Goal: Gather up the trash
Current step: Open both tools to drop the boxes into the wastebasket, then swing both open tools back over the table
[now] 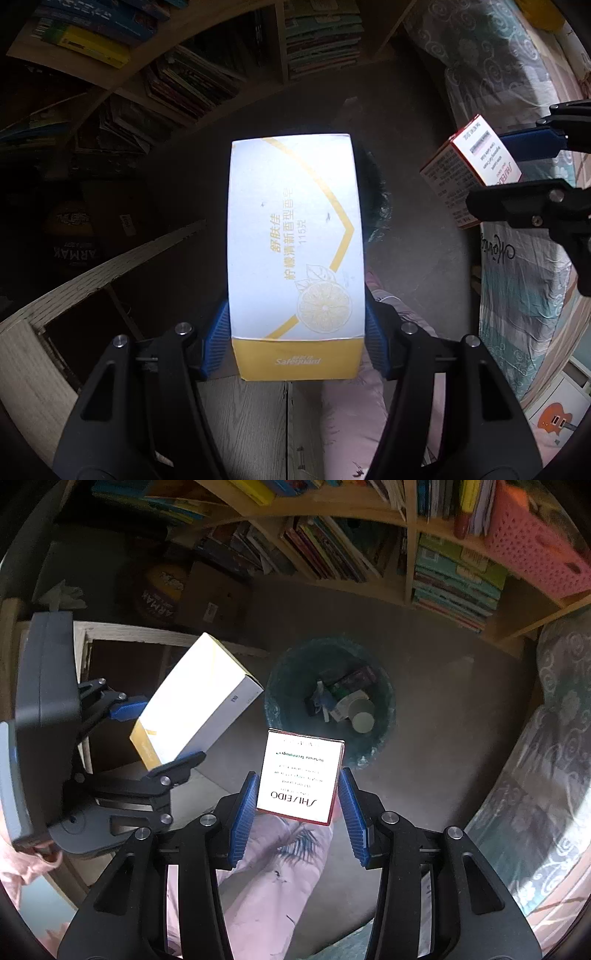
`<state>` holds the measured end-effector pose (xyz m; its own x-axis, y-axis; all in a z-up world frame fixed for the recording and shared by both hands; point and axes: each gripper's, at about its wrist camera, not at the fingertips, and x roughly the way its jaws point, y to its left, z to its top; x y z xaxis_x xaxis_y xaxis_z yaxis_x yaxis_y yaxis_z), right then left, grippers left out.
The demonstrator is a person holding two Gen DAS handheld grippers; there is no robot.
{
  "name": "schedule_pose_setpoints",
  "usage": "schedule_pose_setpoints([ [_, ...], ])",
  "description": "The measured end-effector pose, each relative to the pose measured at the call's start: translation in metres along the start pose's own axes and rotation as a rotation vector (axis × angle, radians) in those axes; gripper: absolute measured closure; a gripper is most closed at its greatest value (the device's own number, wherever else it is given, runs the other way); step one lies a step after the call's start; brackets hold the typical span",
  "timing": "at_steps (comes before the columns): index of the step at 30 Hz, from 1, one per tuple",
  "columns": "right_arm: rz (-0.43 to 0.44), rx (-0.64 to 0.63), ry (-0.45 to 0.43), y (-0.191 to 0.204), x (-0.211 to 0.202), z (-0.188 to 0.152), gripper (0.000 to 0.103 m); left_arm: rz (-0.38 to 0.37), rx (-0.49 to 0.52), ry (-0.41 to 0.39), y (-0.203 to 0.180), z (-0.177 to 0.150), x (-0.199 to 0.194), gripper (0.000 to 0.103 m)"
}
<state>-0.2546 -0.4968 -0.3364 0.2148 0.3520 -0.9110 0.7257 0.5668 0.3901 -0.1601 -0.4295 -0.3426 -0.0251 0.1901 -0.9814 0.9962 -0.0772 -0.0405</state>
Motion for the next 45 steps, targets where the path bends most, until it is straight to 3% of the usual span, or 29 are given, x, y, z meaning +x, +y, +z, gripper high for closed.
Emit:
schedule_pose_setpoints([
  [4,0.014,0.012,0.0,-0.002,0.007,0.004,0.055,0.007,0.015,0.019,0.0,0.005,0.014,0.04],
  [7,0.007,0.045,0.005,-0.01,0.011,0.008,0.051,0.038,0.037,0.02,0.0,0.008,0.023,0.024],
  [9,0.003,0.056,-0.002,-0.015,0.013,0.009,0.047,0.043,0.049,0.029,-0.001,0.009,0.029,0.024],
  [29,0.01,0.068,0.008,-0.03,0.021,-0.002,0.046,0.052,0.044,0.03,-0.01,0.016,0.041,0.019],
  [34,-0.006,0.063,-0.012,-0.03,0.01,-0.005,0.032,0.063,0.04,0.007,-0.013,0.015,0.03,0.012],
  [36,-0.017,0.06,-0.034,-0.03,0.001,-0.006,0.021,0.067,0.046,-0.007,-0.015,0.014,0.022,0.011],
  [40,-0.019,0.044,-0.055,-0.027,-0.019,-0.009,0.015,0.045,0.037,-0.033,-0.017,0.012,0.007,0.007],
  [45,-0.108,-0.013,-0.111,-0.018,-0.047,-0.016,0.012,0.044,0.015,-0.068,-0.022,0.003,-0.021,0.007],
])
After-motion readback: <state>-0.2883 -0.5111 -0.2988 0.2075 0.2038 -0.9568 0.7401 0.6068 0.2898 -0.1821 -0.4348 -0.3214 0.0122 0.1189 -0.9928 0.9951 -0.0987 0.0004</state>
